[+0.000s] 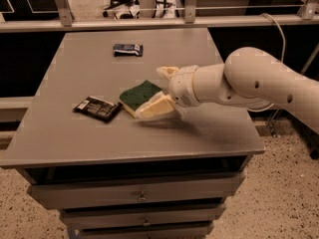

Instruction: Move sponge near rxbar chocolate

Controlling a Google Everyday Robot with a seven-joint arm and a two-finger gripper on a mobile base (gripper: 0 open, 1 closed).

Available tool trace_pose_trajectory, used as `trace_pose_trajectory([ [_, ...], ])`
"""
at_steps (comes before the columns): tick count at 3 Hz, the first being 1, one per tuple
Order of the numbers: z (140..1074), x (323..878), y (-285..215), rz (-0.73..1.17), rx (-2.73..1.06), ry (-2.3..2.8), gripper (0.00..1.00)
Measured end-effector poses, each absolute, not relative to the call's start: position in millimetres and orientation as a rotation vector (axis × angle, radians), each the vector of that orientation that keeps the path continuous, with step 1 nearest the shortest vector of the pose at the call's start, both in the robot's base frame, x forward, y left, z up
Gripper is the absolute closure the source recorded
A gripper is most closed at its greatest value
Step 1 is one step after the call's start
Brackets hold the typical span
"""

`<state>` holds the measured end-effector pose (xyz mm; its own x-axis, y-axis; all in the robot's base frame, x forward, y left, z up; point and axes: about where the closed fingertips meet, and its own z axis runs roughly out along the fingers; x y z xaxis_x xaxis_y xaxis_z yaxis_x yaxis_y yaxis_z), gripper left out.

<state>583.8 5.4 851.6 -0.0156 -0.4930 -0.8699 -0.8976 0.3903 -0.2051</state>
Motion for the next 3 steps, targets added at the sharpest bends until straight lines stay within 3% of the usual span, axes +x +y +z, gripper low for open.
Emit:
trace_pose_trajectory([
  [1, 853.6, 583.8, 2.4, 0.507, -1.242, 1.662, 0.0],
  [3, 891.0, 624.8, -104.1, 0.402, -0.909, 1.759, 0.0],
])
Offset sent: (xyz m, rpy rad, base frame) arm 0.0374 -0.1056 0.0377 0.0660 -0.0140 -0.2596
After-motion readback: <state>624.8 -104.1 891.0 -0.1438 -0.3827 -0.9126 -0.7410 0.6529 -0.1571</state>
